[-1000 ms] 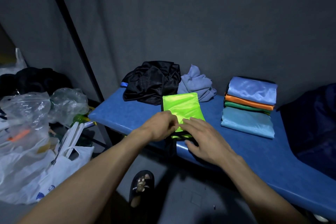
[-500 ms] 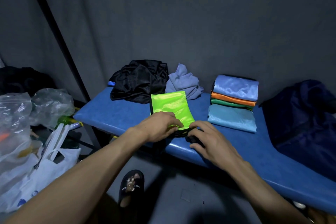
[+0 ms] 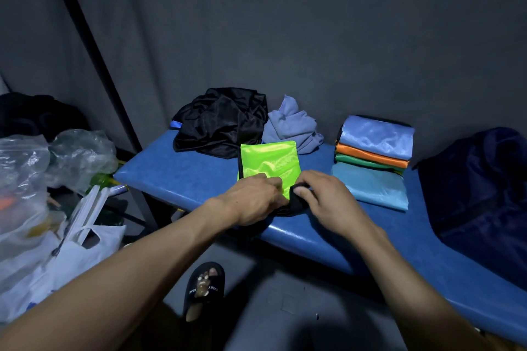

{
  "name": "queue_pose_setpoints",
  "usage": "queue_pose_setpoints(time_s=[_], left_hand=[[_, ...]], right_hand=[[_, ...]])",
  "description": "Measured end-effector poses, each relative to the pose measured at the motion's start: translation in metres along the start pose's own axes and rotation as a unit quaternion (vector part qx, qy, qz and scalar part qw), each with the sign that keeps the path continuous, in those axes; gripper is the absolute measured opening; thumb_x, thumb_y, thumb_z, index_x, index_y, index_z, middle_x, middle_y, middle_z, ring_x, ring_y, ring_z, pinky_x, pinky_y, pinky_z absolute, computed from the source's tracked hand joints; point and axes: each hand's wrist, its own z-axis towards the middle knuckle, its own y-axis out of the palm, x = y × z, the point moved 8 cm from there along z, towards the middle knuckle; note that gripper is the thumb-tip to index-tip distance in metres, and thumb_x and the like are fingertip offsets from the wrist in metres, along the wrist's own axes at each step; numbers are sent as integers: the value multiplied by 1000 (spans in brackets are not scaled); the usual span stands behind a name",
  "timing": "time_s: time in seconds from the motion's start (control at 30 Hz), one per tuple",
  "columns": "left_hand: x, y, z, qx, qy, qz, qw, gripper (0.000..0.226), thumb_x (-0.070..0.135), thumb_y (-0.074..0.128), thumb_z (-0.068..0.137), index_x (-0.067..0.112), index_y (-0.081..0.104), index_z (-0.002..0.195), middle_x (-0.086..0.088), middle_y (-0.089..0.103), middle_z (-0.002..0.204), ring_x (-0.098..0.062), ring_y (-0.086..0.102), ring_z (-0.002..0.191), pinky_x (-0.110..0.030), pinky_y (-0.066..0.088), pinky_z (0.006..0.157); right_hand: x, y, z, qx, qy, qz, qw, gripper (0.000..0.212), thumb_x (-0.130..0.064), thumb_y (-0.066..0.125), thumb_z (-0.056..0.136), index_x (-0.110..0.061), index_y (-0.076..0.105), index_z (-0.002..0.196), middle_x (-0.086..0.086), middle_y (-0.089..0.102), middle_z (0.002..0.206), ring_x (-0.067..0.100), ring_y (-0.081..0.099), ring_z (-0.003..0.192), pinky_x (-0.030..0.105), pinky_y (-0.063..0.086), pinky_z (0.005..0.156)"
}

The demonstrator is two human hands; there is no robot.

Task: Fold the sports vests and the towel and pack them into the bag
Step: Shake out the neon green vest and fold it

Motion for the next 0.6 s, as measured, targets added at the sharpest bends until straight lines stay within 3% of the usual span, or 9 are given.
queue_pose_setpoints(time_s=[0.13,0.27,0.33,0.47,0.6], left_hand=[[-3,2,1,-4,11,-6,1000,18,29,43,101,29,61,102,1,52,112,-24,44,84,-48,49,83],[-4,3,1,-16,5,-22,1000,22,30,44,104,34,63,115,3,51,118,-19,35,88,-48,47,85],[-4,3,2,-15,8,-32,999,24,32,45,104,36,63,120,4,52,120,-18,35,90,-48,46,87],[-7,5,-1,-5,10,-57,998,31,36,48,104,40,62,132,3,53,125,-20,41,97,-46,45,92],[-10,5,-11,22,6,-134,991,36,27,48,106,30,59,139,0,60,126,-24,52,113,-43,42,102]], right_hand=[[28,18,21,-30,143,-25,989,16,-27,63,98,-13,64,90,6,61,95,30,56,90,40,44,75],[42,23,25,-31,198,-15,980,27,-28,82,82,-25,55,80,-5,53,84,20,51,81,33,33,65],[38,23,26,-37,185,-37,981,27,-27,80,82,-27,54,81,-6,56,81,22,54,82,33,36,64],[20,28,25,-54,103,-87,989,5,-19,64,92,-23,67,90,2,69,89,29,61,89,37,47,72],[10,26,15,-70,32,-105,992,24,-30,49,101,-22,67,87,4,71,90,32,61,88,41,43,71]])
